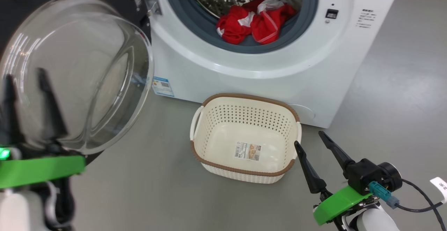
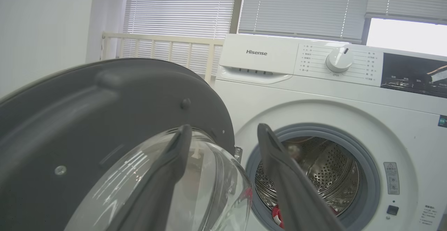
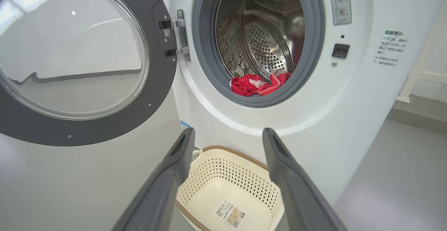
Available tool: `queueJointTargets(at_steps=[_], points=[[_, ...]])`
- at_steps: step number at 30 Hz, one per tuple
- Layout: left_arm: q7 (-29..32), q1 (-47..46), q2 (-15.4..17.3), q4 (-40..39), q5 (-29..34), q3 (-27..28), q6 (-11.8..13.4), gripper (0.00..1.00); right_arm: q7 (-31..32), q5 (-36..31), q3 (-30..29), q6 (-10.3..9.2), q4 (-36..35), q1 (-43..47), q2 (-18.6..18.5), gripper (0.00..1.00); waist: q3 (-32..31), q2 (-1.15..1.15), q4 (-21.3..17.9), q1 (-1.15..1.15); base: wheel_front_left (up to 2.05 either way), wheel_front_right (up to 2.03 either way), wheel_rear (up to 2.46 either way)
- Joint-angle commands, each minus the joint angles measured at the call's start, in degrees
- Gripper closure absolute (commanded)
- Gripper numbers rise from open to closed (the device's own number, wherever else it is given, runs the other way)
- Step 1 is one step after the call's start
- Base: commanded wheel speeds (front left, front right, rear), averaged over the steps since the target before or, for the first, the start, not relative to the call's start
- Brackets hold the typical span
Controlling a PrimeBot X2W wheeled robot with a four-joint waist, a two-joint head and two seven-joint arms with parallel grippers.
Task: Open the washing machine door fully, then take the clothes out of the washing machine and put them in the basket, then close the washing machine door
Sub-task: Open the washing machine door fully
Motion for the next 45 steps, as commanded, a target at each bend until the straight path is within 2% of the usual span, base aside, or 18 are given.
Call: queueJointTargets(at_steps=[1,7,12,18,28,45], points=[[-0.2,0.9,2.0,-2.0,0.7,-0.8,-0.7,0.0,-0.4,0.5,0.9,0.2,-2.3,-1.0,0.3,0.0,-0.8,0.0,-1.6,0.0,0.0,0.0,0.0],[0.4,4.0,4.7,-2.7,0.0,-10.3,-1.2,0.0,-0.4,0.7,-0.6,0.2,-5.4,-0.3,0.3,0.0,-1.9,0.0,-4.7,0.0,0.0,0.0,0.0],[0.4,6.4,5.4,-2.2,-0.9,-13.1,-1.2,0.0,-0.4,0.6,-2.6,0.2,-7.7,0.0,0.3,0.0,-2.4,0.0,-7.7,0.0,0.0,0.0,0.0],[0.1,10.5,4.8,-1.3,-2.4,-12.0,-1.0,0.0,-0.4,0.7,-5.2,0.2,-10.9,0.4,0.3,0.0,-3.3,0.0,-12.2,0.0,0.0,0.0,0.0],[-0.1,17.1,6.6,-0.9,-2.3,-11.3,-1.0,0.0,-0.4,1.3,-6.6,0.2,-13.5,3.0,0.3,0.0,-5.6,0.0,-17.8,0.0,0.0,0.0,0.0],[-0.2,26.1,8.0,-0.9,0.2,-9.9,0.1,0.0,-0.4,0.1,-8.9,0.2,-17.4,8.4,0.3,0.0,-8.4,0.0,-21.7,0.0,0.0,0.0,0.0]])
